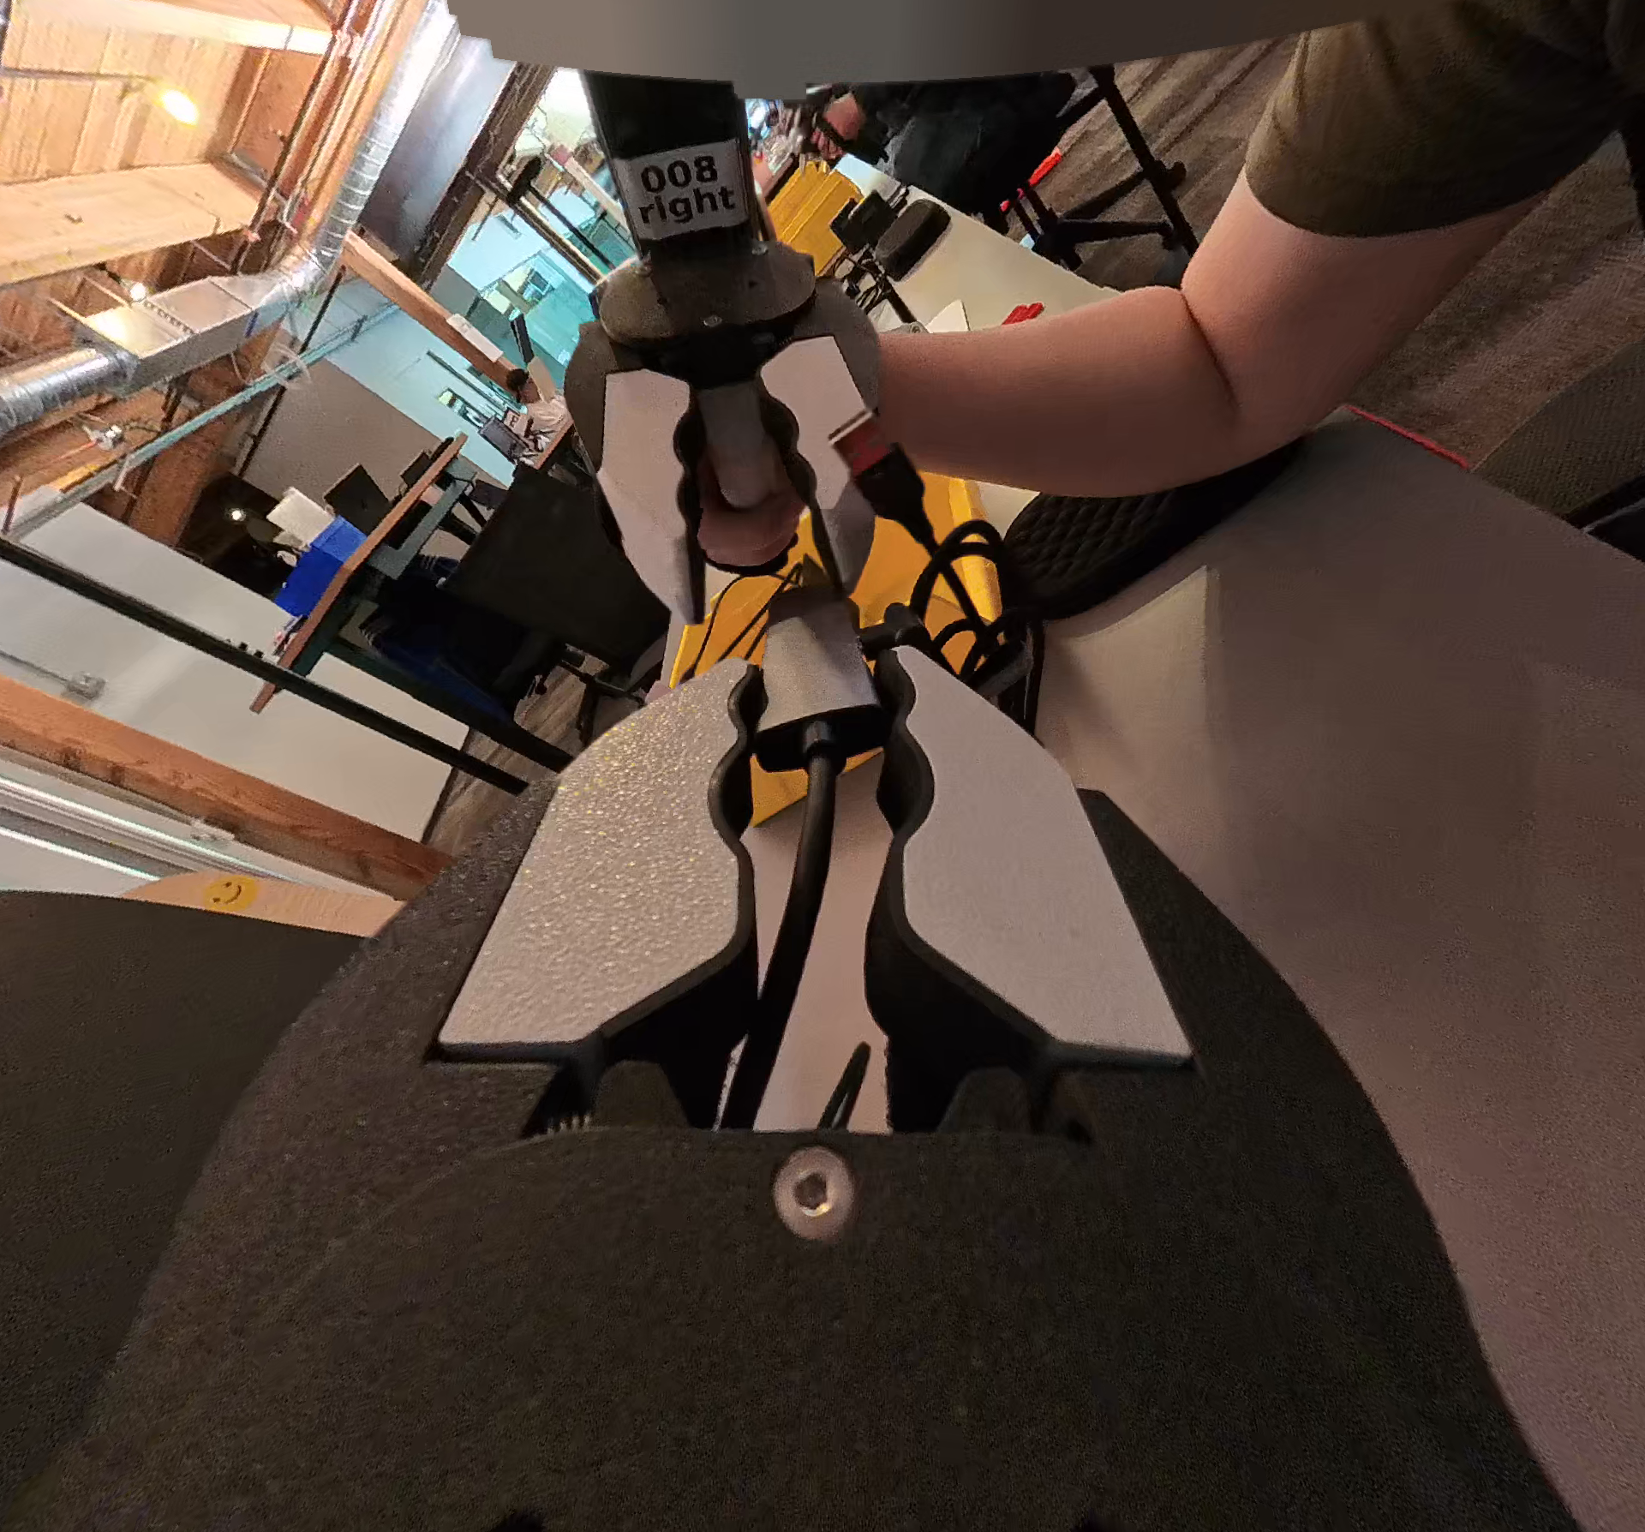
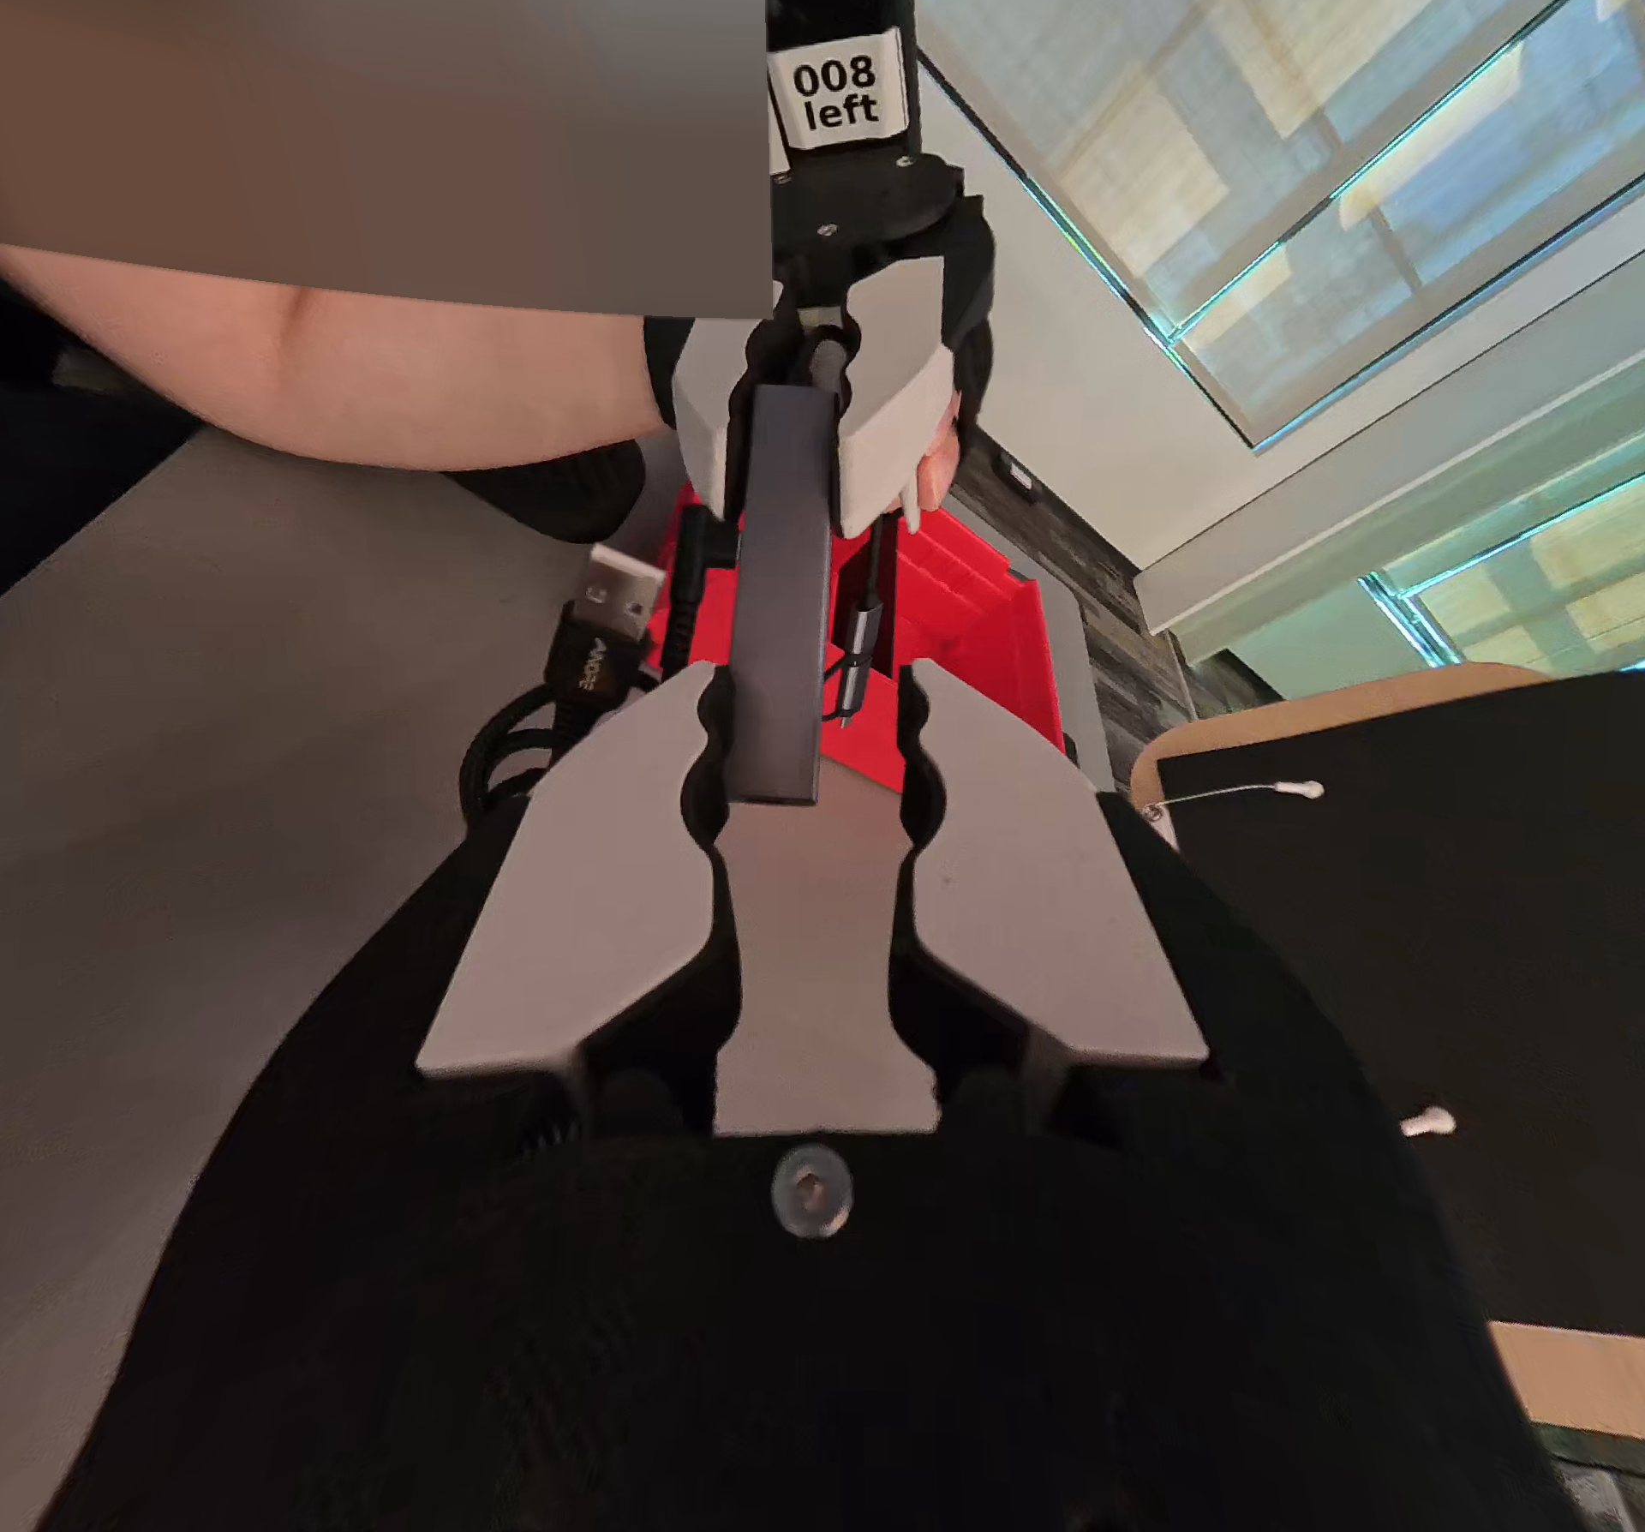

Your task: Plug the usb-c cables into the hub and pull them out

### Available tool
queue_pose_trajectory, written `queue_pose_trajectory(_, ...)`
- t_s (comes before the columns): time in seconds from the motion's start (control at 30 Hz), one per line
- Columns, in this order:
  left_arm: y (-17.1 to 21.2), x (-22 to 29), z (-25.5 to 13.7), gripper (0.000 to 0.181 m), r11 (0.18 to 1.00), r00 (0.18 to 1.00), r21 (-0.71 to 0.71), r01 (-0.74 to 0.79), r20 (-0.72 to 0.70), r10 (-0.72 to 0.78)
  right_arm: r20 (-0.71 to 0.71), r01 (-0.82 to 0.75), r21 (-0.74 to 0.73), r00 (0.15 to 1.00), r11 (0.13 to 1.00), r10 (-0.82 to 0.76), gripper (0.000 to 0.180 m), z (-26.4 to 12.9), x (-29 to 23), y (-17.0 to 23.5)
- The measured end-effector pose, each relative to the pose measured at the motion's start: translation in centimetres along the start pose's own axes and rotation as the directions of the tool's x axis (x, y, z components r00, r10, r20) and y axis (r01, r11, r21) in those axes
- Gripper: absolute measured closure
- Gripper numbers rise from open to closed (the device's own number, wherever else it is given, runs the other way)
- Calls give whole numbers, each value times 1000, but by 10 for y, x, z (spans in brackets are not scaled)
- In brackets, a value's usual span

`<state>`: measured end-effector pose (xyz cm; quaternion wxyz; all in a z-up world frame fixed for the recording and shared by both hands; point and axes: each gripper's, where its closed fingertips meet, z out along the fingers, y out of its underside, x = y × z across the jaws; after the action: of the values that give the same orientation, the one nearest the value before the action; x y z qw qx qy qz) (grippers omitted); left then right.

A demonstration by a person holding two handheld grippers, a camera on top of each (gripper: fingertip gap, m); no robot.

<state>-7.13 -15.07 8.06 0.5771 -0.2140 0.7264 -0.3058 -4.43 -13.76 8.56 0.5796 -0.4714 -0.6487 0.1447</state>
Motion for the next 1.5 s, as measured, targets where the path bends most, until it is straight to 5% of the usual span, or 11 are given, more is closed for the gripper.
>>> queue_pose_trajectory(0.2,-9,0,-3,157,999,1000,46,-25,5,25,4,70,-128,998,989,-70,146,11,-8,9)
queue_pose_trajectory(0.73,-8,-5,-4,157,998,998,41,52,19,-52,45,-46,-98,998,994,51,154,14,-5,9)
queue_pose_trajectory(0.93,3,-47,-12,131,979,943,38,202,262,-205,-53,-122,-100,992,987,117,154,2,21,24)
queue_pose_trajectory(1.03,-1,-75,-33,124,962,872,124,243,408,-272,-229,-193,-134,960,972,159,154,-26,56,46)
queue_pose_trajectory(1.1,-1,-84,-47,126,955,840,151,256,454,-297,-410,-283,-134,888,950,207,154,-59,88,64)
queue_pose_trajectory(1.23,9,-78,-50,131,960,852,85,268,444,-277,-759,-425,-49,604,904,243,154,-151,139,99)
queue_pose_trajectory(1.5,20,-67,-27,132,963,886,-15,268,397,-240,-950,-522,120,186,844,251,154,-282,149,152)
